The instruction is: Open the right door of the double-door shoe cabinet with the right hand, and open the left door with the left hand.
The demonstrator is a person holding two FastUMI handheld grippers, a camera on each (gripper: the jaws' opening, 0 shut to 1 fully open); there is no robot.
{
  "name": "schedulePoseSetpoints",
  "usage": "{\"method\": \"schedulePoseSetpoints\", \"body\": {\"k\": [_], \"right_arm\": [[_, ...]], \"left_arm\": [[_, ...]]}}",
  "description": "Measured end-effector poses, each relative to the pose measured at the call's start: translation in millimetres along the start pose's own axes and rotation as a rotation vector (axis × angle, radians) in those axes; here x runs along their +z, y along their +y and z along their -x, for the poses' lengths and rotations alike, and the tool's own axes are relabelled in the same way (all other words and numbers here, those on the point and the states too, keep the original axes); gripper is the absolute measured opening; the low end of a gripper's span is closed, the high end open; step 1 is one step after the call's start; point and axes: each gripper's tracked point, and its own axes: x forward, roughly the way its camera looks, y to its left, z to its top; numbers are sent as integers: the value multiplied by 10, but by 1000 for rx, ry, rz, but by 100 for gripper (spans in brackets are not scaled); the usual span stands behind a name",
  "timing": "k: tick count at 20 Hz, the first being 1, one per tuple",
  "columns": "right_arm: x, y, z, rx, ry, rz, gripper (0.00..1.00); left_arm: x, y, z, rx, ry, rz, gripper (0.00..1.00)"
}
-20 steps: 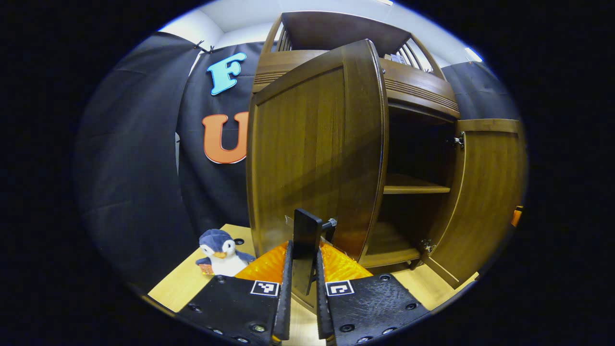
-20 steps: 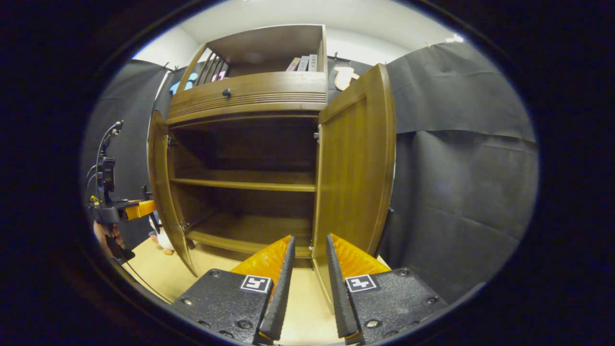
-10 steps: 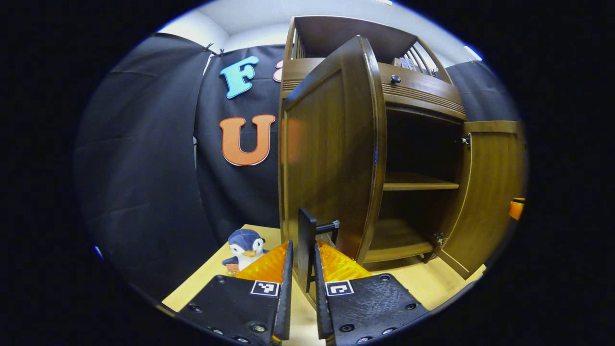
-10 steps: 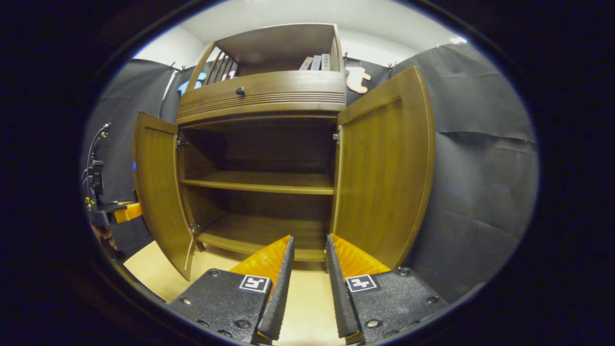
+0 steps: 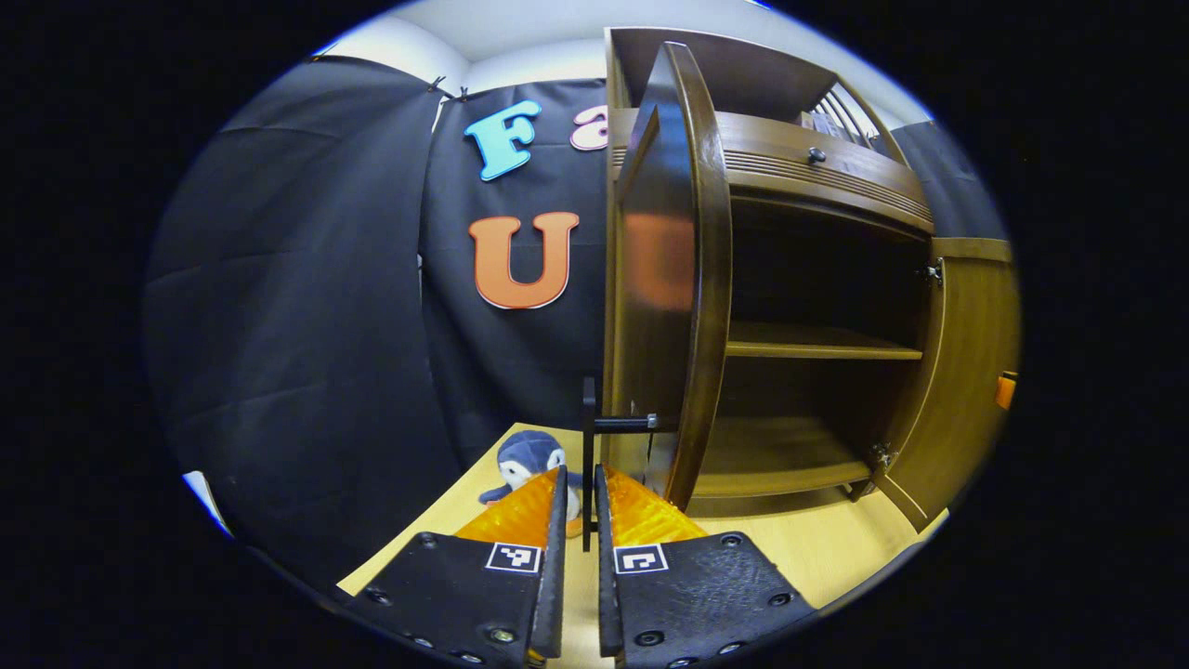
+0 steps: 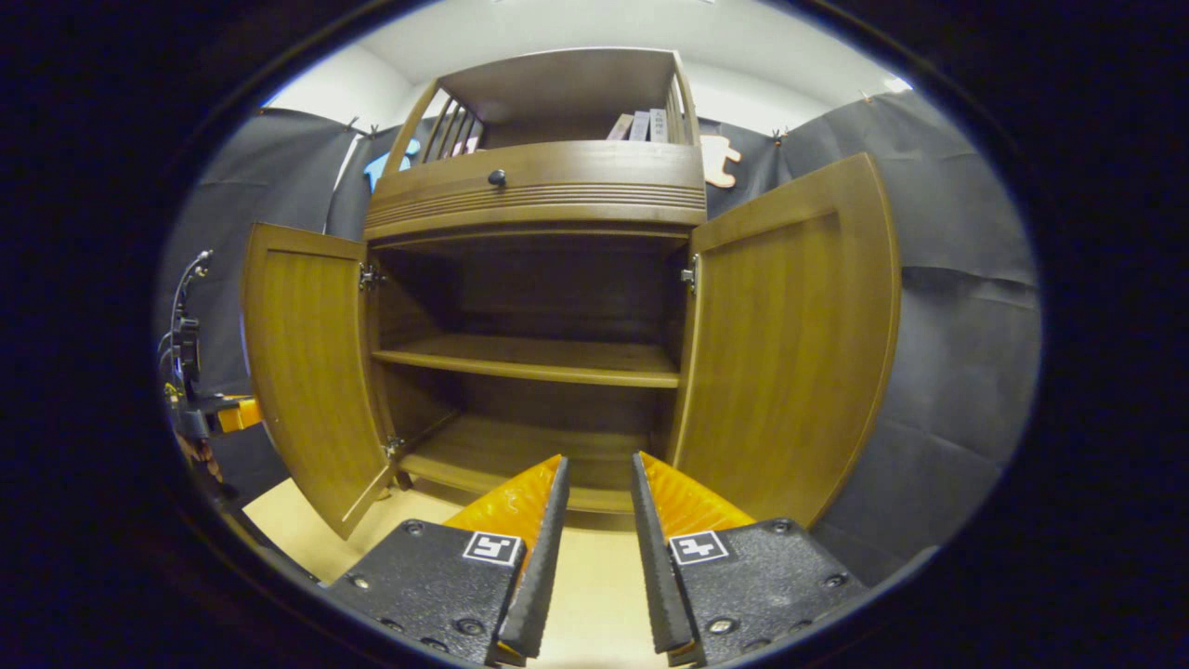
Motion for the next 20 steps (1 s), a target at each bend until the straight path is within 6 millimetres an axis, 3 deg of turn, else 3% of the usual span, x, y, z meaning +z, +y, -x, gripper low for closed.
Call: {"method": "schedulePoseSetpoints", "body": {"k": [6, 11, 14, 15, 16, 17, 18, 19, 20], "right_arm": [[67, 119, -45, 23, -4, 10, 46], [203, 160, -61, 32, -26, 21, 46], [300, 197, -80, 42, -49, 26, 58], [332, 216, -81, 47, -56, 26, 59], [352, 227, -89, 50, -60, 26, 59], [382, 233, -100, 53, -67, 26, 59], [403, 236, -108, 55, -74, 26, 59], [432, 232, -115, 57, -79, 26, 60], [452, 246, -109, 60, -84, 24, 65]], "left_arm": [[-3, 339, 51, 67, 6, 9, 15], [101, 534, 243, 152, -15, 7, 15], [218, 446, 432, 141, -55, 9, 22], [244, 366, 443, 123, -67, 3, 38], [292, 270, 470, 112, -80, 0, 19], [349, 178, 519, 95, -94, -5, 20], [401, 89, 546, 78, -112, -12, 54], [463, 32, 581, 64, -131, -21, 44], [529, -93, 603, 36, -147, -29, 59]]}}
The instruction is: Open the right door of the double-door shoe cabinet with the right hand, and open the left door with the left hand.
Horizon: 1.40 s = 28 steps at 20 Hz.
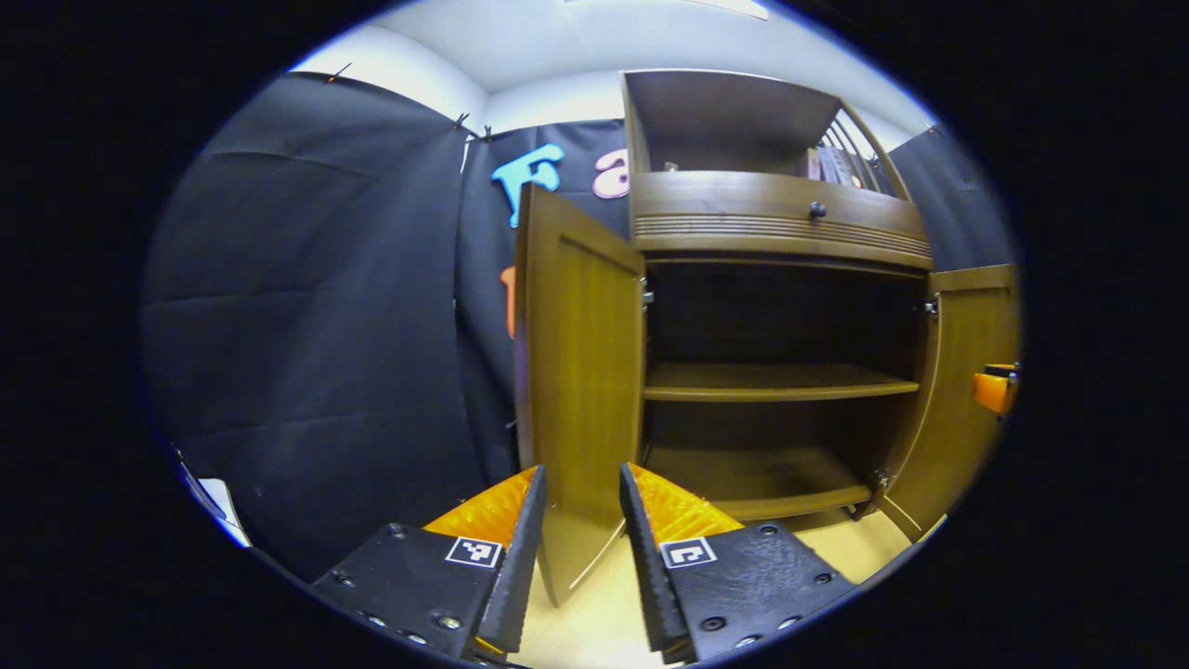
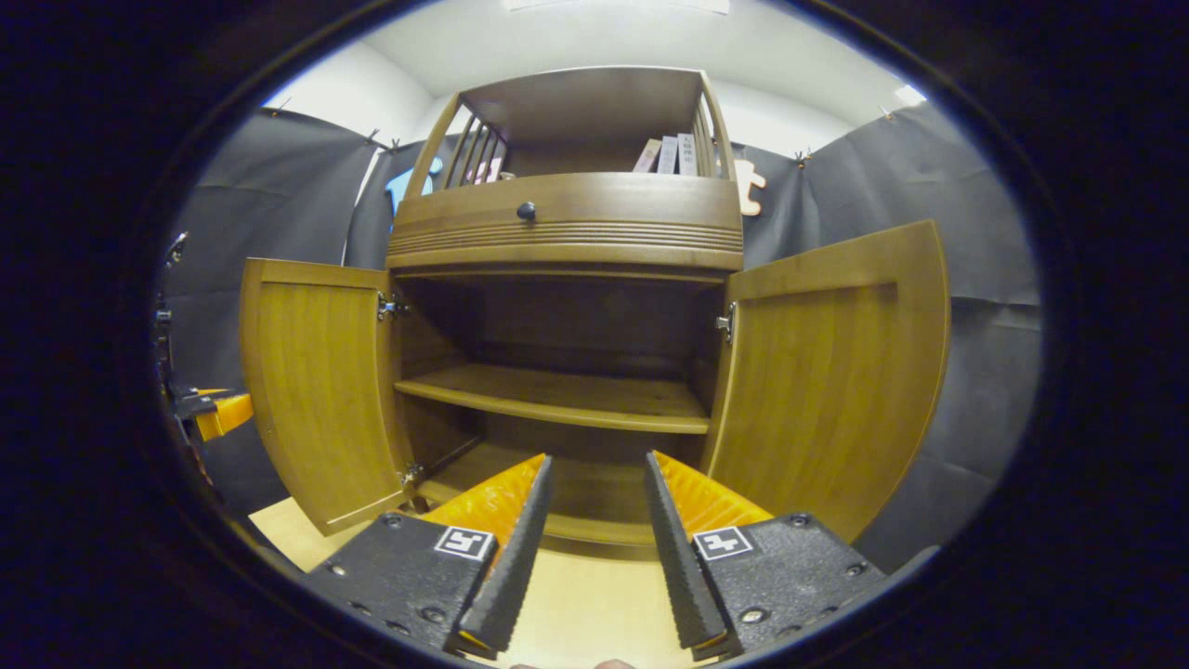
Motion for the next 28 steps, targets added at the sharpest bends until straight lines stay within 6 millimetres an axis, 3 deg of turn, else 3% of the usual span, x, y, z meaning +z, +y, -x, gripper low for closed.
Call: {"method": "schedulePoseSetpoints", "body": {"k": [3, 4, 5, 6, 9, 10, 12, 13, 14, 20, 28], "right_arm": [[63, 22, 10, 13, -13, 2, 77], [74, 30, 7, 16, -18, 4, 78], [98, 38, 15, 18, -22, 4, 75], [113, 54, 15, 24, -27, 4, 77], [162, 71, 18, 32, -41, 8, 78], [177, 76, 23, 35, -47, 5, 80], [192, 74, 25, 36, -53, 0, 81], [199, 78, 11, 39, -54, -3, 81], [200, 83, -2, 41, -54, -5, 81], [307, 128, -75, 62, -82, -3, 81], [412, 260, -149, 102, -109, 12, 81]], "left_arm": [[133, -310, 51, -70, -27, 18, 58], [162, -401, 66, -95, -31, 28, 64], [197, -486, 81, -117, -35, 35, 86], [227, -578, 93, -137, -38, 41, 78], [320, -804, 147, -188, -50, 48, 89], [337, -870, 153, -203, -51, 44, 80], [359, -998, 174, -231, -52, 27, 100], [375, -1047, 186, -238, -58, 15, 84], [399, -1085, 198, -244, -63, 7, 95], [510, -1299, 255, -280, -97, 1, 94], [595, -1244, 273, -254, -122, 17, 95]]}}
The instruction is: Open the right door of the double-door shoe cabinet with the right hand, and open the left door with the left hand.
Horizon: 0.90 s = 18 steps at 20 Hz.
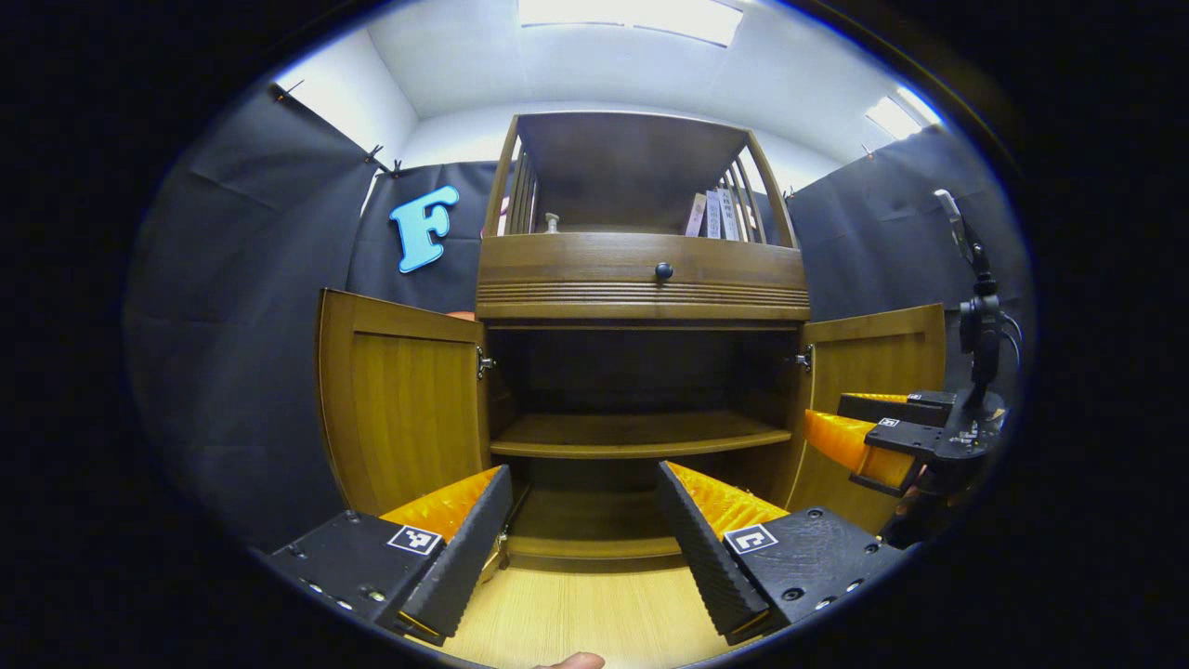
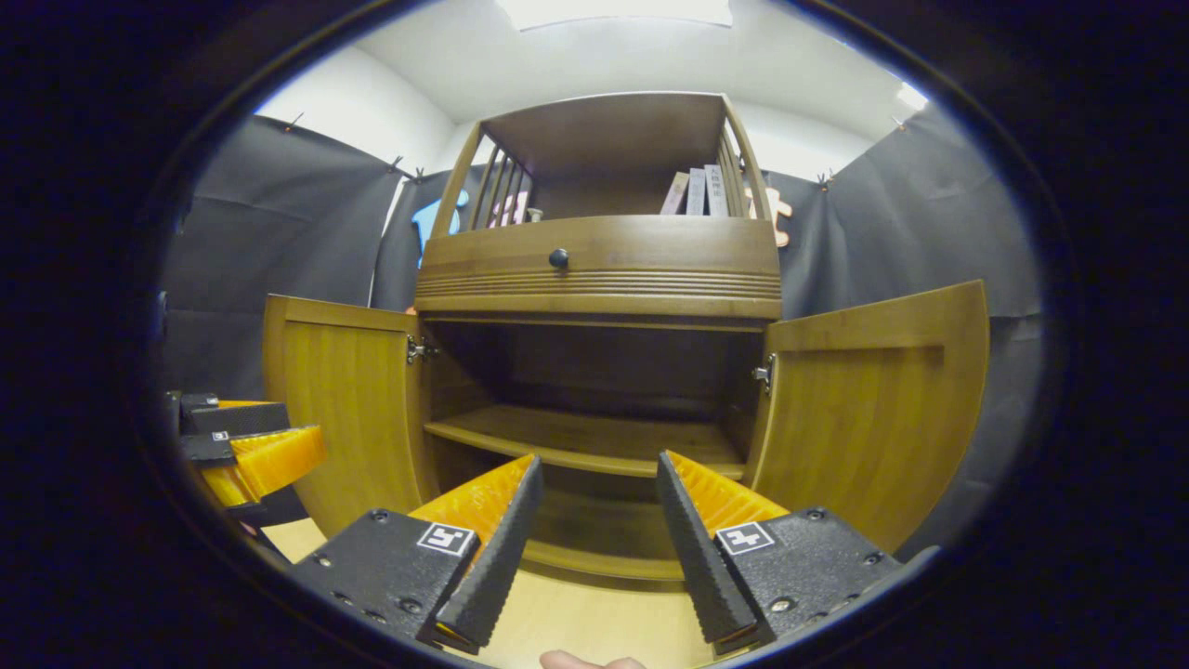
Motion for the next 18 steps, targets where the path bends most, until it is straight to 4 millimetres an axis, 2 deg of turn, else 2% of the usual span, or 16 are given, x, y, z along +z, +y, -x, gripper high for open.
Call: {"method": "schedulePoseSetpoints", "body": {"k": [6, 15, 16, 18], "right_arm": [[32, 81, -62, 34, -5, -10, 81], [65, 226, -142, 81, -11, -14, 81], [59, 234, -147, 85, -13, -14, 81], [78, 254, -152, 87, -19, -9, 81]], "left_arm": [[18, 50, 33, 38, -18, 3, 95], [38, 264, 35, 111, -38, 12, 95], [35, 275, 30, 115, -41, 10, 97], [55, 297, 34, 121, -49, 8, 95]]}}
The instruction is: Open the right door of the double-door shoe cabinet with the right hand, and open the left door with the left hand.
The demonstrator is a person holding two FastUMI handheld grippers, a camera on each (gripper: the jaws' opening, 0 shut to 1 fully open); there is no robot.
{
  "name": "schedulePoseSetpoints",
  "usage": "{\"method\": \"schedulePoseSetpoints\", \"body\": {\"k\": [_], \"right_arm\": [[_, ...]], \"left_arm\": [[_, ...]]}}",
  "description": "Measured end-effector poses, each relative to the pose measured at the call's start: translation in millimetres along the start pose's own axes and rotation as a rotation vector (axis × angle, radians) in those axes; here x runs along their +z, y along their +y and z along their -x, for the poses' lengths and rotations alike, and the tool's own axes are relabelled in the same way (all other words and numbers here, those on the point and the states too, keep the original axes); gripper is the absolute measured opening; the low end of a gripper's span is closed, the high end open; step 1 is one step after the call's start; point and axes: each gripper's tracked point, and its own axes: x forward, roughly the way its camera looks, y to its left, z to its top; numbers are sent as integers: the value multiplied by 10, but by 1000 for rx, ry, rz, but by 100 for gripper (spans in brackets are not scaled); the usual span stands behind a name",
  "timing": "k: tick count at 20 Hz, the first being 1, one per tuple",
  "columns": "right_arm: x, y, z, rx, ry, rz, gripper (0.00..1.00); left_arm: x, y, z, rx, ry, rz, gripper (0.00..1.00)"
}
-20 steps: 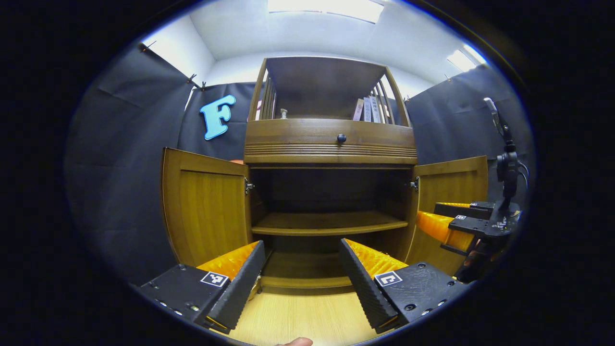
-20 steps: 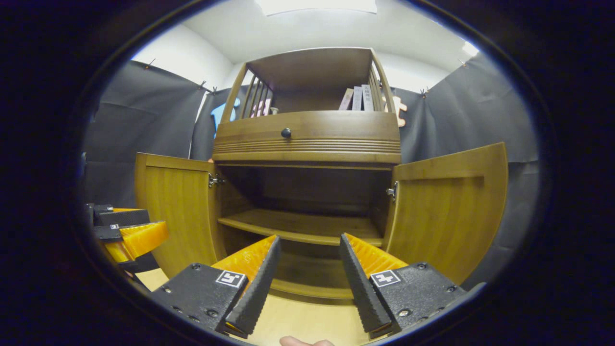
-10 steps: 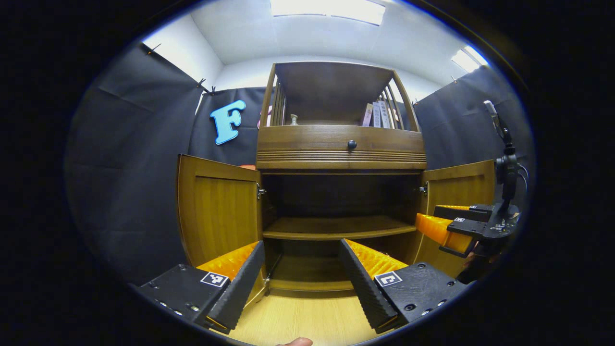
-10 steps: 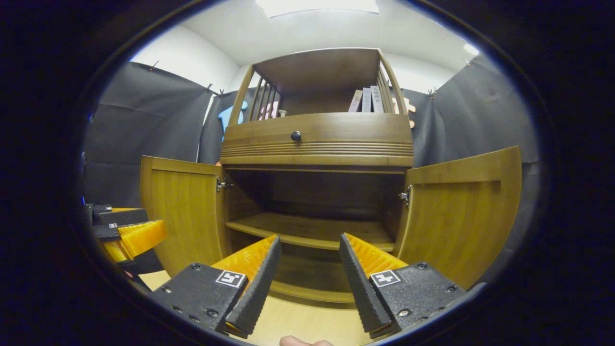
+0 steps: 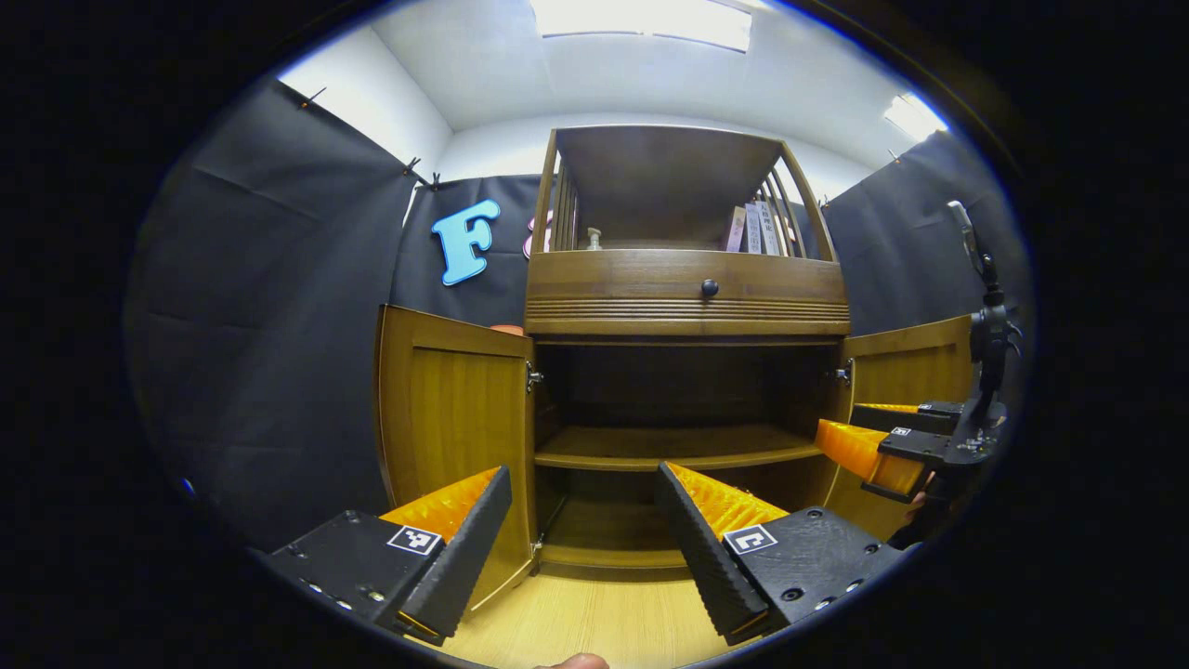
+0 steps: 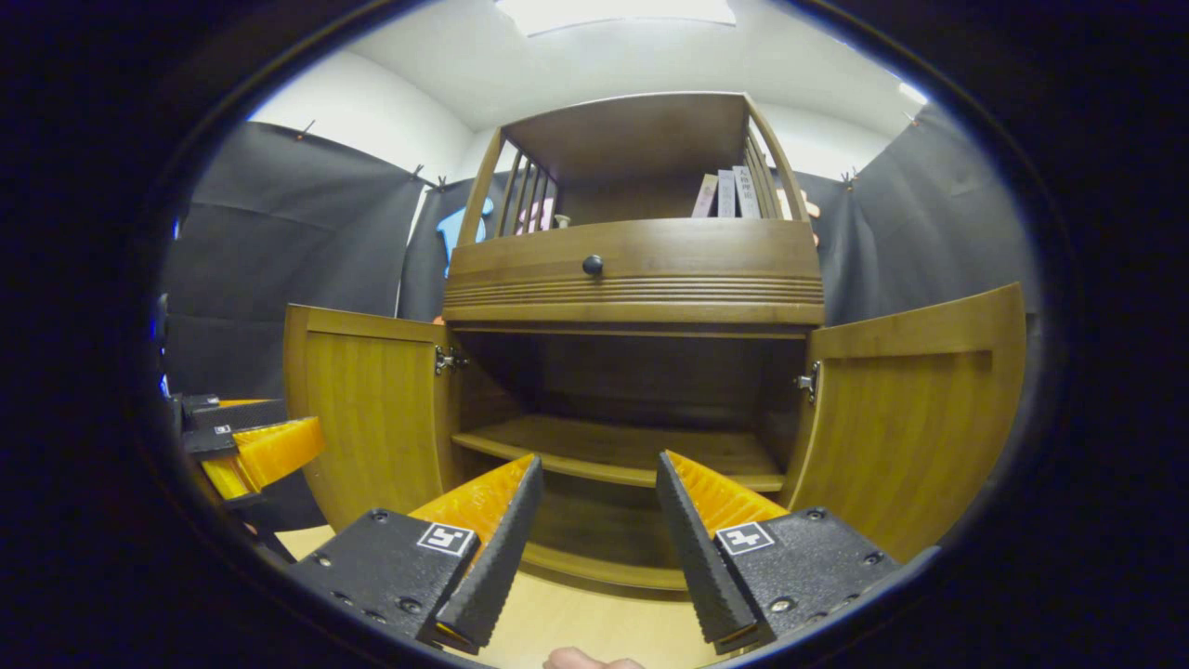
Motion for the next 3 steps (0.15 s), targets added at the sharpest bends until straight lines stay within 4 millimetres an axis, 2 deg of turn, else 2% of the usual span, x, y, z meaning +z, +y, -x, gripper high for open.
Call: {"method": "schedulePoseSetpoints", "body": {"k": [3], "right_arm": [[10, 43, -5, 5, -3, -1, 81]], "left_arm": [[22, 34, -16, 6, -11, 1, 94]]}}
